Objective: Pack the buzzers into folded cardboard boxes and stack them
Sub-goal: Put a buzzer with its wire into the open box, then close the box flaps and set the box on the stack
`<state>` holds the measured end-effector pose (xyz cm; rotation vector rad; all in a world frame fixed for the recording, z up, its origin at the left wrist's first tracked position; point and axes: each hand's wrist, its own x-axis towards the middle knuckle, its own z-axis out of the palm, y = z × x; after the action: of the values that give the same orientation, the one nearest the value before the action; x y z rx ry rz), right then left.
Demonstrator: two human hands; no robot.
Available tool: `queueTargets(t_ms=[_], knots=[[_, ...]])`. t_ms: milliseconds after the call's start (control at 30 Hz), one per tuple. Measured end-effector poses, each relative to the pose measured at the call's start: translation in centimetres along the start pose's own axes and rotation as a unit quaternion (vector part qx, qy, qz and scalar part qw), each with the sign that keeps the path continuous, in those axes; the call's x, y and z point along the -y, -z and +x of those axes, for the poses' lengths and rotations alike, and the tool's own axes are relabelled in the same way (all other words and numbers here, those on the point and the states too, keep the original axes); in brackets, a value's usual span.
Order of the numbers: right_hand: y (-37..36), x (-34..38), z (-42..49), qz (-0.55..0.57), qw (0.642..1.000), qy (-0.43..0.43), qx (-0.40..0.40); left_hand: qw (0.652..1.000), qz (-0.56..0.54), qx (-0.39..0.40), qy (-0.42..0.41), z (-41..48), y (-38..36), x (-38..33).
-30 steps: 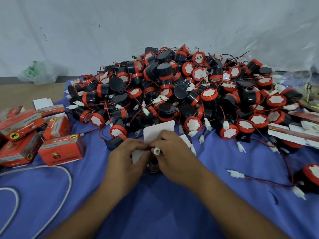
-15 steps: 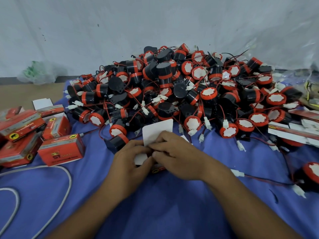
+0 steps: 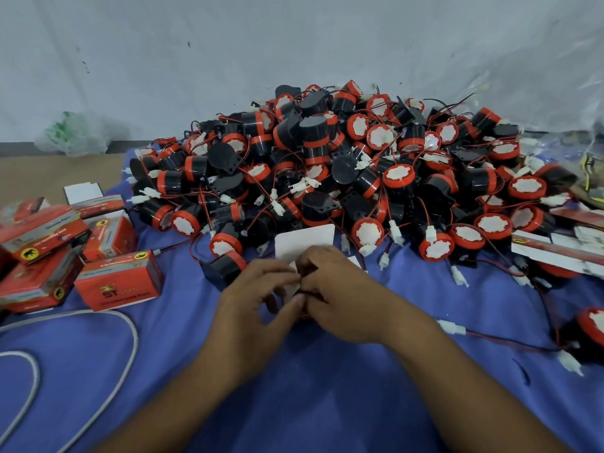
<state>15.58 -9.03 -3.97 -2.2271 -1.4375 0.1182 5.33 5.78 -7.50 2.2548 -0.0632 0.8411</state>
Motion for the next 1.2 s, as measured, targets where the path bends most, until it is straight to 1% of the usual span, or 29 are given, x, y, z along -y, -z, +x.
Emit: queueTargets(t_ms=[33, 67, 100, 133, 167, 200, 233, 267, 300, 333, 367, 433, 467, 533, 600, 633, 667, 767, 800, 867, 900, 967, 1033, 1067, 1100, 1167, 1200], knots=[[0.3, -0.1, -0.1, 0.013, 1.000, 0.007, 0.002, 0.999, 0.022, 0.013, -0.023, -0.1, -0.1, 0.0], [0.7, -0.4, -0.2, 0.036, 0.999, 0.012, 0.003, 0.999, 0.035, 0.024, -0.028, 0.0, -0.1, 0.1], [1.0, -0.7, -0.4, 0.069, 0.998, 0.008, -0.005, 0.998, 0.051, 0.028, -0.032, 0.0, -0.1, 0.2], [1.4, -0.9, -0.6, 0.107, 0.994, -0.006, -0.029, 0.997, 0.068, 0.036, -0.032, 0.1, -0.1, 0.3], [1.7, -1.3, -0.8, 0.140, 0.987, -0.031, -0.075, 0.995, 0.085, 0.046, -0.028, 0.0, -0.1, 0.4], [2.0, -1.7, -0.9, 0.157, 0.976, -0.061, -0.138, 0.994, 0.095, 0.055, -0.021, 0.0, -0.1, 0.5], [2.4, -2.2, -1.0, 0.155, 0.963, -0.095, -0.199, 0.993, 0.100, 0.057, -0.014, 0.0, -0.1, 0.6], [2.8, -2.8, -1.0, 0.150, 0.950, -0.137, -0.239, 0.994, 0.098, 0.052, -0.004, 0.0, -0.2, 0.7], [3.2, -3.5, -1.2, 0.157, 0.937, -0.184, -0.251, 0.995, 0.089, 0.047, 0.007, 0.0, -0.2, 0.8], [3.5, -4.2, -1.3, 0.192, 0.926, -0.225, -0.234, 0.996, 0.075, 0.042, 0.022, 0.0, -0.3, 0.8], [3.7, -4.5, -1.5, 0.252, 0.914, -0.254, -0.192, 0.996, 0.060, 0.038, 0.045, 0.1, -0.3, 0.9], [3.3, -4.9, -1.9, 0.374, 0.880, -0.277, -0.102, 0.996, 0.027, 0.028, 0.085, 0.3, -0.1, 1.2], [3.1, -5.0, -2.0, 0.401, 0.869, -0.279, -0.083, 0.995, 0.004, 0.028, 0.096, 0.5, 0.0, 1.4], [3.0, -5.0, -2.0, 0.463, 0.842, -0.262, -0.092, 0.994, -0.049, 0.040, 0.094, 0.6, 0.1, 1.5], [3.1, -4.9, -1.8, 0.537, 0.805, -0.229, -0.107, 0.992, -0.072, 0.048, 0.093, 0.7, 0.2, 1.5], [3.0, -4.8, -1.6, 0.547, 0.802, -0.214, -0.111, 0.991, -0.077, 0.047, 0.097, 0.8, 0.2, 1.5], [2.6, -4.8, -1.5, 0.531, 0.815, -0.203, -0.113, 0.990, -0.086, 0.046, 0.098, 0.7, 0.2, 1.6], [1.0, -3.8, -0.8, 0.397, 0.892, -0.190, -0.101, 0.988, -0.117, 0.063, 0.080, 0.5, 0.2, 1.6], [0.4, -3.5, -0.6, 0.366, 0.909, -0.176, -0.090, 0.987, -0.119, 0.068, 0.080, 0.4, 0.1, 1.6], [-0.6, -3.1, -0.2, 0.344, 0.924, -0.147, -0.076, 0.985, -0.125, 0.061, 0.101, 0.4, 0.0, 1.6], [-0.8, -3.0, -0.1, 0.327, 0.930, -0.143, -0.085, 0.984, -0.129, 0.056, 0.106, 0.5, 0.1, 1.7], [-1.0, -3.0, 0.1, 0.267, 0.948, -0.126, -0.114, 0.986, -0.132, 0.060, 0.084, 0.6, 0.3, 2.0], [-0.9, -3.2, 0.1, 0.182, 0.973, -0.075, -0.120, 0.989, -0.109, 0.087, 0.041, 0.7, 0.6, 2.3], [-0.7, -3.5, -0.1, 0.155, 0.982, -0.050, -0.101, 0.991, -0.084, 0.101, 0.027, 0.7, 0.7, 2.4], [-0.4, -3.8, -0.4, 0.150, 0.986, -0.034, -0.064, 0.992, -0.059, 0.112, 0.020, 0.7, 0.8, 2.6], [0.3, -4.1, -1.1, 0.177, 0.984, -0.027, 0.025, 0.991, -0.025, 0.127, 0.019, 0.7, 1.1, 2.8], [0.6, -4.3, -1.3, 0.177, 0.983, -0.029, 0.046, 0.990, -0.017, 0.136, 0.018, 0.7, 1.3, 2.8]])
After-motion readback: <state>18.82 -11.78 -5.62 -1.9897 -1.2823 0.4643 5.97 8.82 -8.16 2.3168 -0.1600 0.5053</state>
